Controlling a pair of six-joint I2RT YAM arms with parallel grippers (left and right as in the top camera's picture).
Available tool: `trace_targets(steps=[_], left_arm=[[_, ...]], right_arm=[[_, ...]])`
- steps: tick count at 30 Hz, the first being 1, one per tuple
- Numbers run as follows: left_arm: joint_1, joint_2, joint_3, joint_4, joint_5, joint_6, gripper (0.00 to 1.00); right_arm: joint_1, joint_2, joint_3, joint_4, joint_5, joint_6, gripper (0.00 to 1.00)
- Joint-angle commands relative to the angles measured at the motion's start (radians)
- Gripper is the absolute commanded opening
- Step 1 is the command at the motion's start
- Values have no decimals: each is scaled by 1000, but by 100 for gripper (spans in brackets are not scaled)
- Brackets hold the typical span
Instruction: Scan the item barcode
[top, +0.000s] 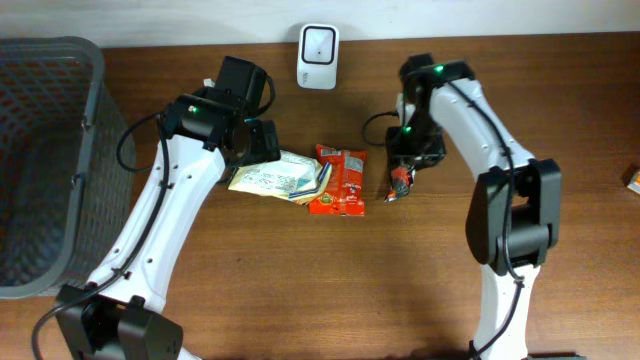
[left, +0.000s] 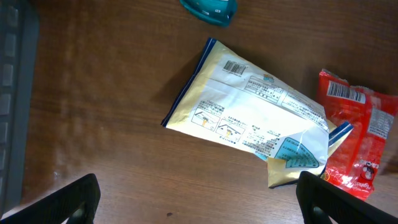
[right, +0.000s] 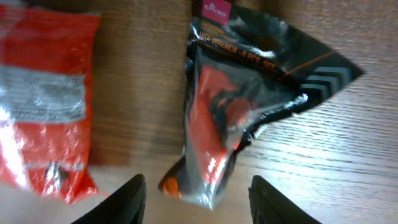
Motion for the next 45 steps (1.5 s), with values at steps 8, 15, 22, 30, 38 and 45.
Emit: trace_targets(steps=[8, 15, 22, 30, 38, 45], left_arm=[[0, 2, 2, -2, -7, -9, 99], [0, 2, 2, -2, -7, -9, 99], [0, 2, 2, -2, -7, -9, 99], [0, 2, 2, -2, -7, -9, 99], [0, 2, 2, -2, -7, -9, 99], [0, 2, 2, -2, -7, -9, 99]], right_arm=[[41, 0, -138, 171, 73, 104, 37], [41, 0, -143, 247, 83, 104, 13], [39, 0, 15, 311, 78, 104, 4], [59, 6, 108, 879, -278, 310, 4], [146, 111, 108, 1234, -123, 410, 4], [158, 185, 108, 1337, 12, 421, 4]])
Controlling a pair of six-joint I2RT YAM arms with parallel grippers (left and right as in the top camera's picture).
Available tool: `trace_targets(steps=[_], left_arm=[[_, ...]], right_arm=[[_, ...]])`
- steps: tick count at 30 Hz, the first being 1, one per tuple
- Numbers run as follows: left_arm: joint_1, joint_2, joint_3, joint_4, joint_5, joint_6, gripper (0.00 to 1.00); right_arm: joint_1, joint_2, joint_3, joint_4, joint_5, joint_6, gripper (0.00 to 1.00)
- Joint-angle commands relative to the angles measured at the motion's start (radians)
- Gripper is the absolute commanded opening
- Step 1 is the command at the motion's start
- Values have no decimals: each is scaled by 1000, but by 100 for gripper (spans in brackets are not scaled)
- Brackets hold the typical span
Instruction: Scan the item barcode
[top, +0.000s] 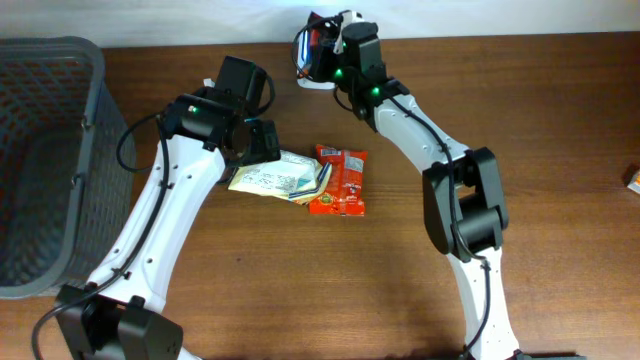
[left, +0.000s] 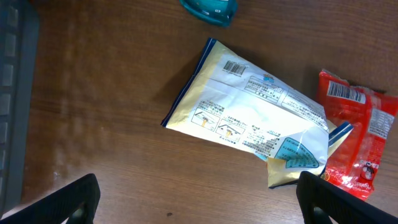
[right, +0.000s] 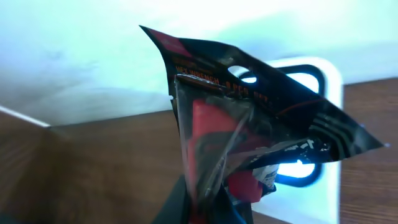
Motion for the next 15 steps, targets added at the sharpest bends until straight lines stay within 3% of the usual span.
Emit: trace_targets(steps=[1, 10, 15], left_arm=[[0, 2, 2, -2, -7, -9, 99], [0, 2, 2, -2, -7, -9, 99], [0, 2, 2, -2, -7, -9, 99]], right_arm=[[0, -11, 15, 18, 76, 8, 4], [-95, -129, 29, -39, 57, 2, 4], [-317, -300, 29, -370, 60, 2, 4]])
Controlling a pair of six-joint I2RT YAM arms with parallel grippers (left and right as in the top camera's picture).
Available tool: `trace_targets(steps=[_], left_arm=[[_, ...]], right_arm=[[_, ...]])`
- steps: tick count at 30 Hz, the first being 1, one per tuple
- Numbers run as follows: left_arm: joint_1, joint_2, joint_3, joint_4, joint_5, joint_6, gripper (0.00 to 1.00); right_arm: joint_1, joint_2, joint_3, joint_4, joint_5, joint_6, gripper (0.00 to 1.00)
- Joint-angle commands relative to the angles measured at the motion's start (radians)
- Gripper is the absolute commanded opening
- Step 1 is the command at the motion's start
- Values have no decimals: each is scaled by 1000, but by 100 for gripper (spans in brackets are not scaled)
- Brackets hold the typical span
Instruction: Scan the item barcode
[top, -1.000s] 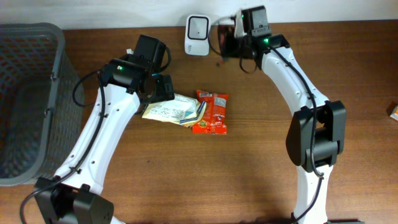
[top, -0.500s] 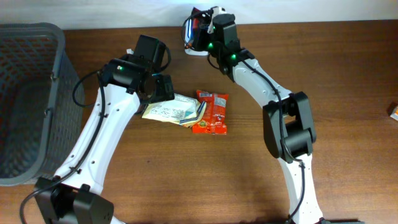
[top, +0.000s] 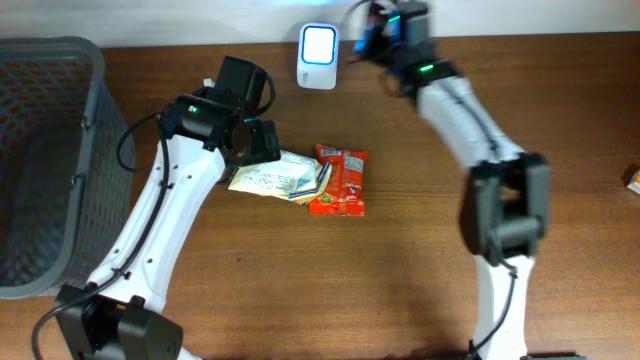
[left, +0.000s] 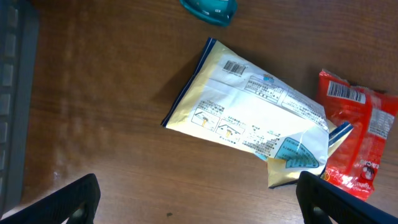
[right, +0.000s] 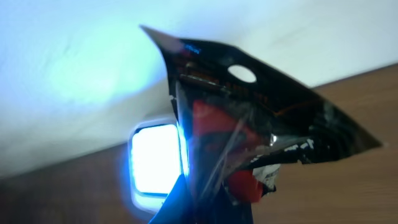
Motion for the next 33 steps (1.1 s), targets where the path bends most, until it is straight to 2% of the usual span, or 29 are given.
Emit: trace_targets(steps=[1, 6, 7, 11, 15, 19, 22, 23, 25, 26, 28, 29, 30, 32, 33], left_arm=[[0, 2, 2, -2, -8, -9, 99], [0, 2, 2, -2, -8, -9, 99], [0, 2, 2, -2, -8, -9, 99], [0, 2, 2, -2, -8, -9, 99], [0, 2, 2, -2, -8, -9, 99], [0, 2, 2, -2, -8, -9, 99], [0, 2, 2, -2, -8, -9, 99], [0, 2, 2, -2, -8, -9, 99], [0, 2, 2, -2, -8, -9, 99], [0, 2, 2, -2, -8, -9, 99], [0, 2, 2, -2, -8, -9, 99], [0, 2, 2, -2, -8, -9, 99], [0, 2, 2, -2, -8, -9, 99], [0, 2, 2, -2, -8, -9, 99], [0, 2, 2, -2, -8, -9, 99]], right_arm=[[-159, -159, 26, -155, 26, 1, 4], [-492, -167, 25, -560, 171, -13, 4], [-584, -158, 21, -605, 172, -96, 4], [-737, -130, 19, -667, 179, -208, 4], [-841, -72, 16, -680, 179, -211, 4], [-856, -14, 15, -627, 176, -296, 4], [-858, 24, 15, -579, 203, -296, 5], [-859, 32, 15, -571, 235, -295, 9], [-869, 43, 15, -562, 267, -296, 10], [-873, 45, 15, -562, 266, -296, 13], [-882, 45, 15, -575, 269, -297, 29], [-885, 45, 15, -586, 265, -297, 50], [-885, 45, 15, -602, 264, -297, 59], [-881, 45, 15, -634, 152, -341, 63], [-876, 45, 15, -645, 20, -387, 63]])
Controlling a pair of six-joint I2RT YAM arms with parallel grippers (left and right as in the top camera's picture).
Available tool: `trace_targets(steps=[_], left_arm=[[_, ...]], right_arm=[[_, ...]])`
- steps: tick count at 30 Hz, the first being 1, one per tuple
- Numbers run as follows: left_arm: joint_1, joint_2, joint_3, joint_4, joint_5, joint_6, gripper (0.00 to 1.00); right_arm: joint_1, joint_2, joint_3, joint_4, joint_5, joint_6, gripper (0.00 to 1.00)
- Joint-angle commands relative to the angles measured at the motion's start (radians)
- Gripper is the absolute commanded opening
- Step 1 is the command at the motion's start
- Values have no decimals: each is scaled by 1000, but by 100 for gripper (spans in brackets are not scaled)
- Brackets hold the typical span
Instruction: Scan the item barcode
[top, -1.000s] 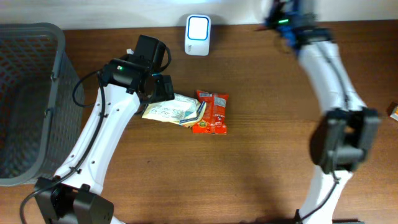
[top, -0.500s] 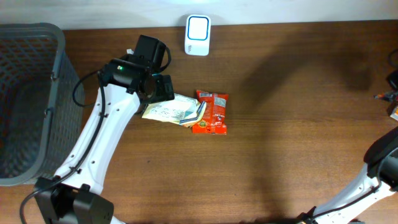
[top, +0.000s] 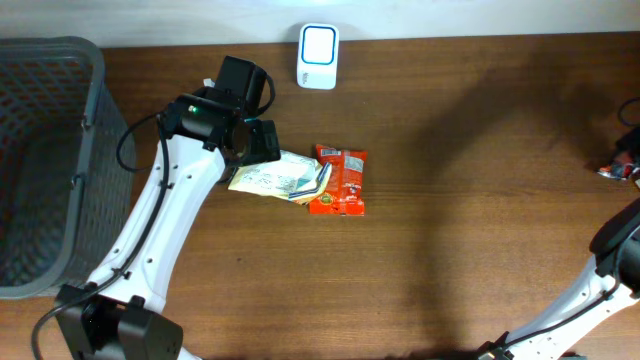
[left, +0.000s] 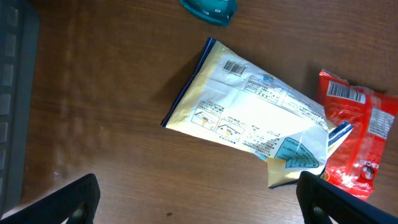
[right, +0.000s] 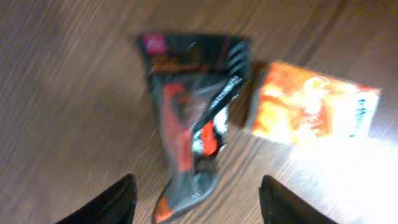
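Note:
A black-and-red packet (right: 189, 134) lies flat on the wood at the table's far right edge, blurred. My right gripper (right: 202, 205) hangs open just above it, with nothing between the fingers. In the overhead view only a red bit of that packet (top: 621, 171) shows at the frame's edge. The white scanner (top: 318, 42) stands at the back middle. My left gripper (left: 199, 205) is open over bare wood beside a yellow-and-white pouch (left: 249, 118). A red snack packet (left: 360, 137) lies to the right of the pouch.
An orange box (right: 314, 112) lies right next to the black packet. A grey mesh basket (top: 40, 160) fills the table's left end. The pouch (top: 275, 178) and red packet (top: 340, 180) lie mid-table under the left arm.
The right gripper was shut on the black packet, held up beside the lit scanner. Now the packet lies at the far right by the orange box and the gripper is open. Left arm unchanged.
The right gripper first stood open around the black packet lying mid-table beside the red one. Then it held the packet in front of the scanner, then just right of the lit scanner. Now the packet rests at the far right, let go. The left arm stayed still throughout.

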Motion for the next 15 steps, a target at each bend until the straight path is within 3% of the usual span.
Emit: trace_targets(steps=[1, 4, 8, 12, 14, 15], left_arm=[[0, 2, 2, -2, -7, -9, 99], [0, 2, 2, -2, -7, -9, 99], [0, 2, 2, -2, -7, -9, 99], [0, 2, 2, -2, -7, -9, 99], [0, 2, 2, -2, -7, -9, 99], [0, 2, 2, -2, -7, -9, 99]], right_arm=[[10, 12, 0, -30, -350, -122, 64], [87, 12, 0, -87, -732, -163, 69], [237, 11, 0, -208, -877, -291, 66], [467, 12, 0, -373, -848, -464, 66], [592, 13, 0, -412, -754, -465, 77], [645, 13, -3, -418, -721, -465, 99]])
